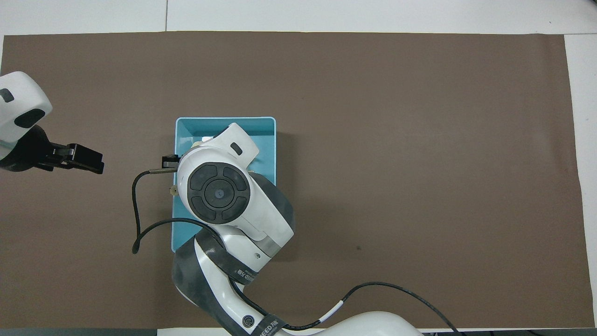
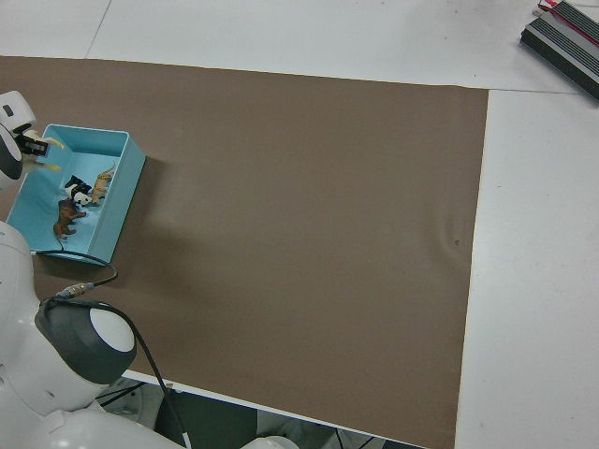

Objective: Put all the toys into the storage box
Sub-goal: 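Lower the llama into the box and open the right gripper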

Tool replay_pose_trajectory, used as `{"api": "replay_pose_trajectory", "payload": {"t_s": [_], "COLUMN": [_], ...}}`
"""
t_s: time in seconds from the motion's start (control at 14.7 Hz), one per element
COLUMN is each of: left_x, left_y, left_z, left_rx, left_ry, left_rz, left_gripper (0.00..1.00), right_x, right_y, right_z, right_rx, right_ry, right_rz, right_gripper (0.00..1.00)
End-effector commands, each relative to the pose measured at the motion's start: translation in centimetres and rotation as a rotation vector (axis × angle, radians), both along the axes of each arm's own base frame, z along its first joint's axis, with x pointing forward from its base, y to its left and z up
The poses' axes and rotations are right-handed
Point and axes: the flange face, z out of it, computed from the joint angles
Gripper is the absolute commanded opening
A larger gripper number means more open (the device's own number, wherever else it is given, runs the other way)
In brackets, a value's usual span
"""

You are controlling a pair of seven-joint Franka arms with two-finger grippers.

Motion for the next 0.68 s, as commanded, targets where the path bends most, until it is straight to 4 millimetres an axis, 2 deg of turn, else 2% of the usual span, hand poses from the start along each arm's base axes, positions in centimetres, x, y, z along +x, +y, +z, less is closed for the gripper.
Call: {"api": "replay_pose_trajectory", "payload": {"t_s": [0.0, 0.2, 0.34, 0.48, 0.61], "left_x": [-0.1, -0.1, 0.5, 0.6, 0.7], "left_y": [0.8, 1.1, 1.3, 1.3, 1.1], "left_z": [-0.2, 0.1, 0.1, 0.1, 0.4], "left_rx": [0.021, 0.035, 0.036, 0.033, 0.028], "left_ry": [0.017, 0.019, 0.009, 0.007, 0.004], "left_rz": [-0.018, -0.014, -0.008, -0.004, -0.007], "left_gripper": [1.00, 1.00, 1.00, 1.00, 1.00], "right_x": [0.8, 1.3, 2.2, 4.2, 6.9], "right_y": [-1.0, -1.8, -4.0, -8.7, -15.2], "right_z": [1.6, 2.0, 4.4, 5.7, 7.4], "right_rx": [0.007, 0.002, -0.002, -0.045, -0.094], "right_ry": [0.029, 0.054, 0.036, 0.058, 0.090], "right_rz": [-0.046, -0.089, -0.120, -0.173, -0.183], "right_gripper": [1.00, 1.00, 1.00, 1.00, 1.00]}}
